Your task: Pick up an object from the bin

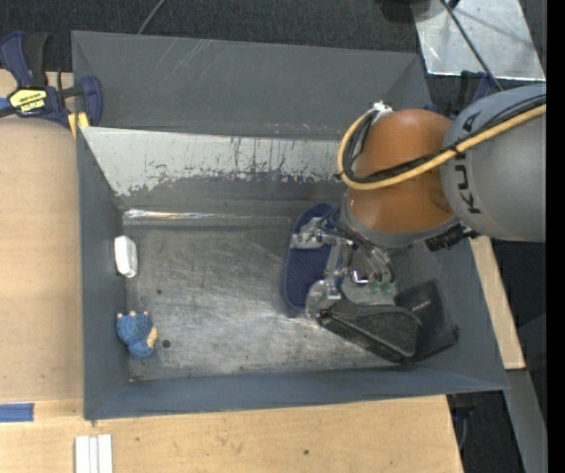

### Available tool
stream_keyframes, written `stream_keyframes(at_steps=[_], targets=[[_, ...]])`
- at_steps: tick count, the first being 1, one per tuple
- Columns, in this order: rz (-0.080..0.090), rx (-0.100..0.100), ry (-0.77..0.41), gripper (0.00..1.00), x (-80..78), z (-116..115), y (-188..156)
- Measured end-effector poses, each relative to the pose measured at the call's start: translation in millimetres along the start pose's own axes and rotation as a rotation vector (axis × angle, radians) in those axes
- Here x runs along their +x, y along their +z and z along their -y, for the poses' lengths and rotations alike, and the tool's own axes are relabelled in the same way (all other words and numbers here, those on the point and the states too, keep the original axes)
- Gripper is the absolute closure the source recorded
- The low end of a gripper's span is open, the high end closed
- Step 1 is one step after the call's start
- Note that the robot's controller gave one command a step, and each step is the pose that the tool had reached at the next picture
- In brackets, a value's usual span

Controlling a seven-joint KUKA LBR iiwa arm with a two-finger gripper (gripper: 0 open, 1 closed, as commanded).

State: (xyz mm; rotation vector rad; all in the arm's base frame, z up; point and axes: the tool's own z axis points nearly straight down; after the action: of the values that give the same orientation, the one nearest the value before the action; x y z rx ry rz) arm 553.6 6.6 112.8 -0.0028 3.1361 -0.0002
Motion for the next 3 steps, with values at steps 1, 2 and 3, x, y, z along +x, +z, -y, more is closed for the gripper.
stream_keyframes(at_steps=[1, 2, 3], targets=[[0.004, -0.003, -0.122, 0.0, -9.0, 1.2, 35.9], [0.001, -0.003, -0.12, 0.0, -11.4, 0.2, 32.2], [0.004, -0.003, -0.12, 1.0, -12.5, 0.0, 31.3]])
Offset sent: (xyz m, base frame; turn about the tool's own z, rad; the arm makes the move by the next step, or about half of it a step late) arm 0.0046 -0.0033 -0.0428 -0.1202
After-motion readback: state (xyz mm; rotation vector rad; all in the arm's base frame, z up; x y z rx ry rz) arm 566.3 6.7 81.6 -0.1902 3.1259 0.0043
